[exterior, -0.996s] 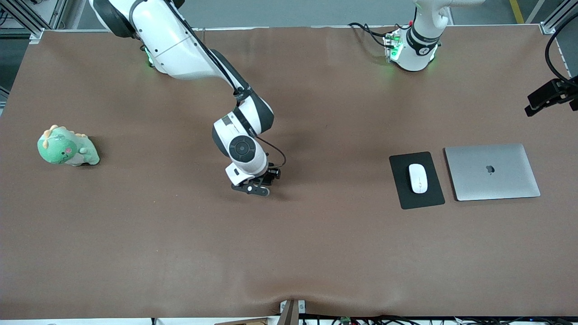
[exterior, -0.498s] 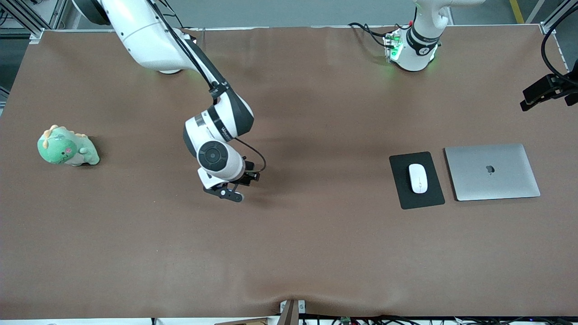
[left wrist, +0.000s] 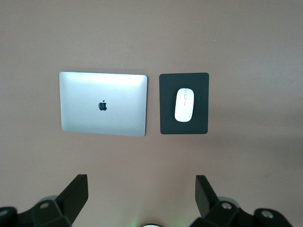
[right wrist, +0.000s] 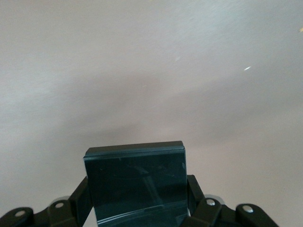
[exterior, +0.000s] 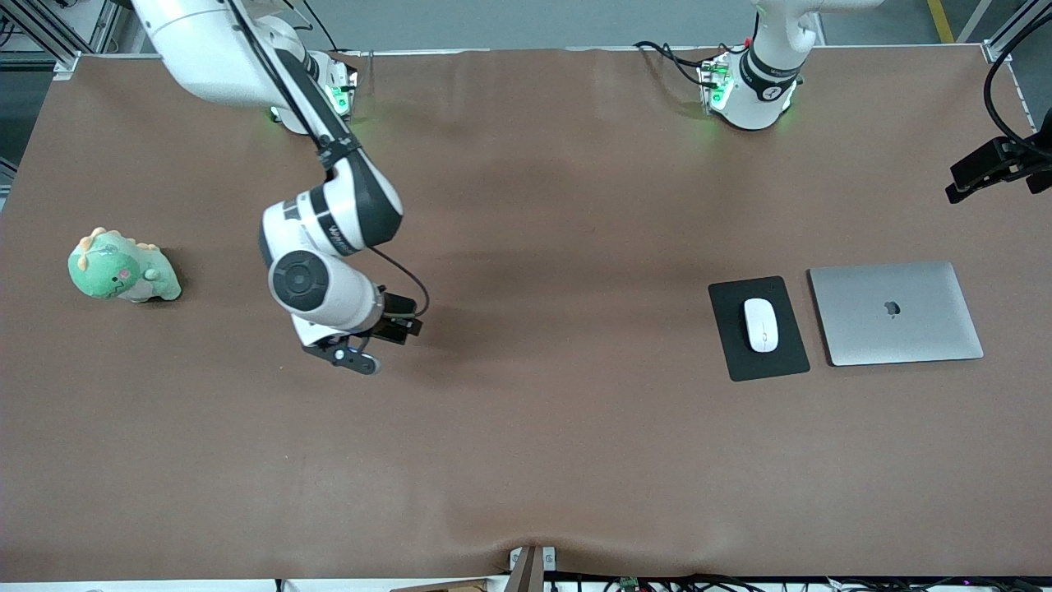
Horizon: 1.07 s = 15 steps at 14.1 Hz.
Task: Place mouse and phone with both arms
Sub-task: 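Carry the black phone with the right gripper toward the green plush toy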
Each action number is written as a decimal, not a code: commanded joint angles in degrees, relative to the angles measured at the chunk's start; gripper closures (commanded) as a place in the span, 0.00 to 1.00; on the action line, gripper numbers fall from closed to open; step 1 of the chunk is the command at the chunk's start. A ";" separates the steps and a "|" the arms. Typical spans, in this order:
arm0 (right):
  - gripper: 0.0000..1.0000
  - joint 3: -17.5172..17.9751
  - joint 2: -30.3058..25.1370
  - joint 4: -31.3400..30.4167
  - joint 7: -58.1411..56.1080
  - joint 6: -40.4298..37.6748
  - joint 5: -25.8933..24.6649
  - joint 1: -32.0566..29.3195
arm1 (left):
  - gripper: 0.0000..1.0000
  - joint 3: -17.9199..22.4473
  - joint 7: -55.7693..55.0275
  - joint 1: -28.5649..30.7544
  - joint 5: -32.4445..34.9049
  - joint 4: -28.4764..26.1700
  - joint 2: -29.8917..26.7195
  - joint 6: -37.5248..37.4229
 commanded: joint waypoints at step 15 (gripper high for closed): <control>1.00 -0.65 -11.38 -16.90 -22.58 1.55 -0.40 -18.08 | 0.00 0.11 -0.81 -0.85 -1.37 -0.80 0.25 2.12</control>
